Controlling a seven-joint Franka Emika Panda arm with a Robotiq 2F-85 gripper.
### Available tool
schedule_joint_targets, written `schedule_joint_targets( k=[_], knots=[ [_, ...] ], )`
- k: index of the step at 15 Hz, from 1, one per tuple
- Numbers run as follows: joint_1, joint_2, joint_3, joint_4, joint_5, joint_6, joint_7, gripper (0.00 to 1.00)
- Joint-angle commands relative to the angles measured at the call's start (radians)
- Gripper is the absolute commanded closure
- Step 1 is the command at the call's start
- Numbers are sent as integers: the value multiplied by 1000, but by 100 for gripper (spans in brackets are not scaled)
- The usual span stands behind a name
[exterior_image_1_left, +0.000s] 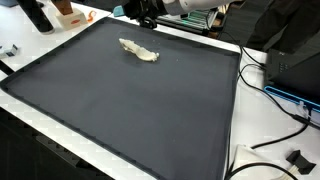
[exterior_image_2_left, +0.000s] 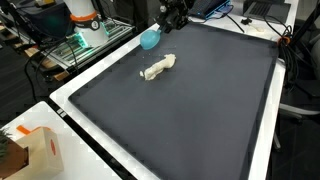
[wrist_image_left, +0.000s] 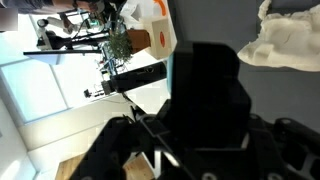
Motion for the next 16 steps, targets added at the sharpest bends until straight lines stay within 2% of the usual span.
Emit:
schedule_joint_targets(
  k=[1, 10, 16],
  knots=[
    [21, -8, 2, -22, -53, 46, -61, 75],
    [38, -58, 22, -62, -70, 160, -201, 75],
    [19, -153, 33, -127, -41, 326, -314, 75]
  ],
)
